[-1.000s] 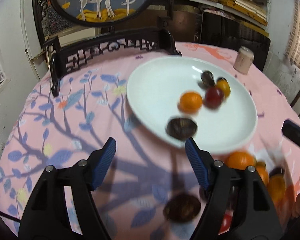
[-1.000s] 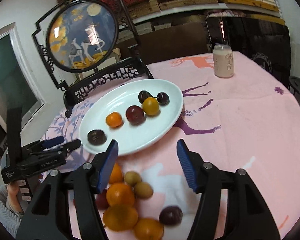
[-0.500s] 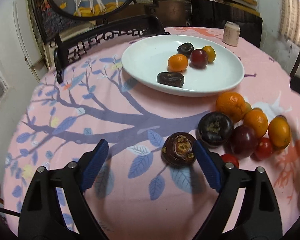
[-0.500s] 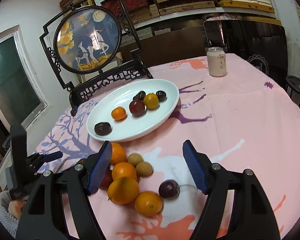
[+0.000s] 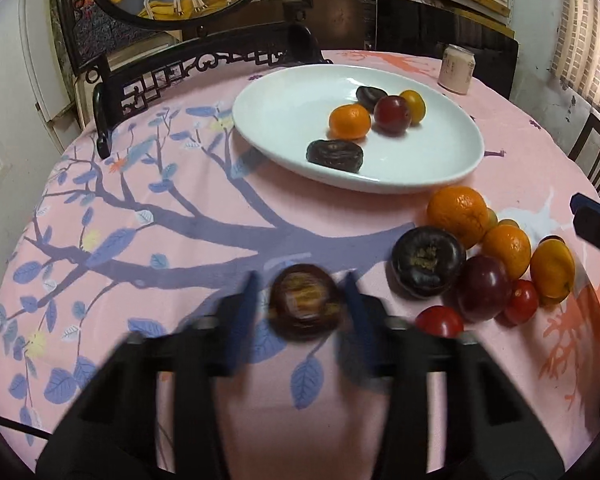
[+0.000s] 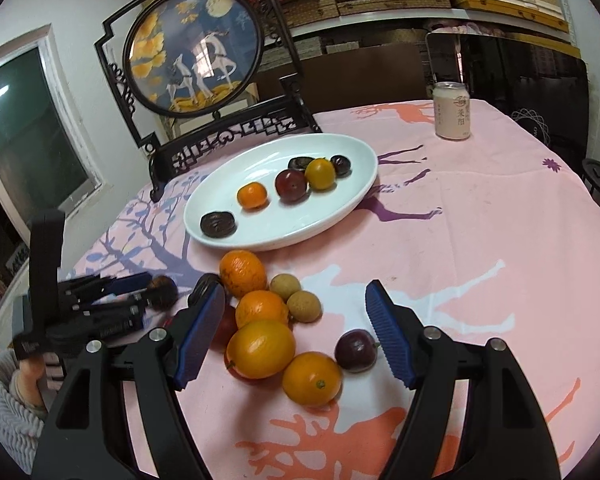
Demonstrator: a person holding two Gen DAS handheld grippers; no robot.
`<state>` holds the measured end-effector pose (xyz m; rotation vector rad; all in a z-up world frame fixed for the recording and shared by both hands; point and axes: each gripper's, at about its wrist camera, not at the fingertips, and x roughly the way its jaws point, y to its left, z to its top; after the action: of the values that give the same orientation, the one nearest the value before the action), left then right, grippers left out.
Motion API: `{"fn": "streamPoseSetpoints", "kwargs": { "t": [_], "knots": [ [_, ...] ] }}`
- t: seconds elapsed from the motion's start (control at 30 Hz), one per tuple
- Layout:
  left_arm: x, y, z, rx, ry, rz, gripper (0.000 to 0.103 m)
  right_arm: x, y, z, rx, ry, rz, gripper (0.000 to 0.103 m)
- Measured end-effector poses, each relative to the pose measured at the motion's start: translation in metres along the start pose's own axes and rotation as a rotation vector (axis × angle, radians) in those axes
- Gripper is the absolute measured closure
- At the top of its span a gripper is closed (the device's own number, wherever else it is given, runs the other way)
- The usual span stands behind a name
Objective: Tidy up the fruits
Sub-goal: 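Grasp a third dark brown fruit with the left tool while the right tool grasps a yellow lemon, then drop the dark brown fruit and yellow lemon into the white plate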
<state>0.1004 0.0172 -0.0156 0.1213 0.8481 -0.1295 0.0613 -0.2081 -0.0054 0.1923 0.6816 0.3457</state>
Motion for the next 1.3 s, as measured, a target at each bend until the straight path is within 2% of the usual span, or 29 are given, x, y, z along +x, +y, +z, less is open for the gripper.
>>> {"fn": "streamPoseSetpoints", "kwargs": {
  "t": [0.1, 0.2, 0.27, 0.37, 0.47, 0.67, 0.8, 0.97, 1.1, 1.3],
  "knots": [
    [0.001, 0.0, 0.0, -0.003, 0.003, 0.011, 0.064, 0.001, 0.01, -0.006, -0.054, 0.018, -0.014, 0.03],
    [0.008, -0.004, -0.002, 0.018, 0.026, 0.046, 0.059, 0.006, 0.024, -0.014, -0.127, 0.04, -0.044, 0.03],
    [0.01, -0.009, -0.004, 0.043, 0.025, 0.067, 0.059, 0.011, 0.029, -0.018, -0.161, 0.058, -0.057, 0.039],
    [0.009, -0.005, -0.003, 0.027, 0.026, 0.043, 0.062, 0.017, 0.03, -0.021, -0.177, 0.092, -0.055, 0.056],
    [0.008, -0.001, -0.002, 0.006, 0.022, 0.024, 0.063, 0.019, 0.032, -0.023, -0.197, 0.096, -0.054, 0.061],
    [-0.008, -0.001, 0.0, 0.008, -0.058, 0.067, 0.063, 0.017, 0.032, -0.023, -0.195, 0.088, -0.051, 0.063],
    [-0.011, -0.001, 0.001, 0.006, -0.077, 0.097, 0.063, 0.01, 0.031, -0.019, -0.177, 0.047, -0.056, 0.063],
    [-0.025, -0.004, 0.009, 0.014, -0.153, 0.155, 0.063, -0.002, 0.028, -0.01, -0.155, -0.02, -0.063, 0.063],
    [-0.03, -0.007, 0.034, 0.017, -0.198, 0.143, 0.063, 0.003, 0.025, 0.016, -0.131, -0.033, -0.054, 0.063],
    [0.001, -0.011, 0.095, 0.007, -0.189, 0.115, 0.063, 0.042, 0.028, 0.069, -0.122, -0.032, -0.058, 0.062]
  ]
}}
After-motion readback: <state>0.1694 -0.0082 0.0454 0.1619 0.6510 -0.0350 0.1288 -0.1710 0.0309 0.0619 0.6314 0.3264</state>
